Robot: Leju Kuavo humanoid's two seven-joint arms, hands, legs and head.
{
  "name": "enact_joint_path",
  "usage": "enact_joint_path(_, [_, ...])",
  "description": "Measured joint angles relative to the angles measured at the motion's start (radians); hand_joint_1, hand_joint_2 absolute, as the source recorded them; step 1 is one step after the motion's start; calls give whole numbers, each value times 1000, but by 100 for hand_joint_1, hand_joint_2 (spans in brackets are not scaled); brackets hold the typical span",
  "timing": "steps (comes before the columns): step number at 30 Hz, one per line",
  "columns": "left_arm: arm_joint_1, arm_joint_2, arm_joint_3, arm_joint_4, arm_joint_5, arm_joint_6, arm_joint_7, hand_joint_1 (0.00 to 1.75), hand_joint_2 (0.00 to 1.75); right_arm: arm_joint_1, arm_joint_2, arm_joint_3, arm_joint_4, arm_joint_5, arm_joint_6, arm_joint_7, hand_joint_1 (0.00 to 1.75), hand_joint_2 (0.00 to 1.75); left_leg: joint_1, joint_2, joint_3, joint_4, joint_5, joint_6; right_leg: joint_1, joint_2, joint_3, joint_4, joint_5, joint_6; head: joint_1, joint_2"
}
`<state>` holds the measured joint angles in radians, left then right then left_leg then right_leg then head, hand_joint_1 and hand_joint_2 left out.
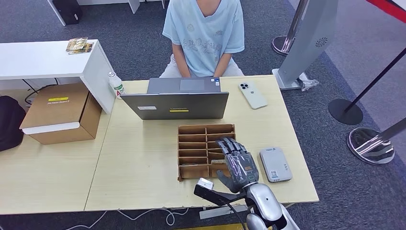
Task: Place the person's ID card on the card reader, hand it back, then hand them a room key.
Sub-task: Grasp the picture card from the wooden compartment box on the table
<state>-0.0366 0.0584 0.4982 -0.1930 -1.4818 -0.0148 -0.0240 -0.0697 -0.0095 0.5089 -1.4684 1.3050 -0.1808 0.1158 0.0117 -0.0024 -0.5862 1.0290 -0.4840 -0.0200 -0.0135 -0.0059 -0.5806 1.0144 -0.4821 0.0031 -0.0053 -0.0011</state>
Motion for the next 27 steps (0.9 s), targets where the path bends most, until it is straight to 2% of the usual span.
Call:
enact_joint_path(11, [0,0,0,0,0,5,0,0,0,1,0,0,1,6,0,4,62,175,0,0,0,0,0,0,0,0,0,0,0,0,0,0])
enact_joint_path(17, [0,0,1,0,0,6,0,0,0,1,0,-1,2,7,0,4,64,175,0,0,0,0,0,0,0,0,0,0,0,0,0,0])
enact_joint_path(27, [0,0,1,0,0,8,0,0,0,1,0,-3,8,19,-1,14,51,175,0,0,0,0,0,0,0,0,0,0,0,0,0,0])
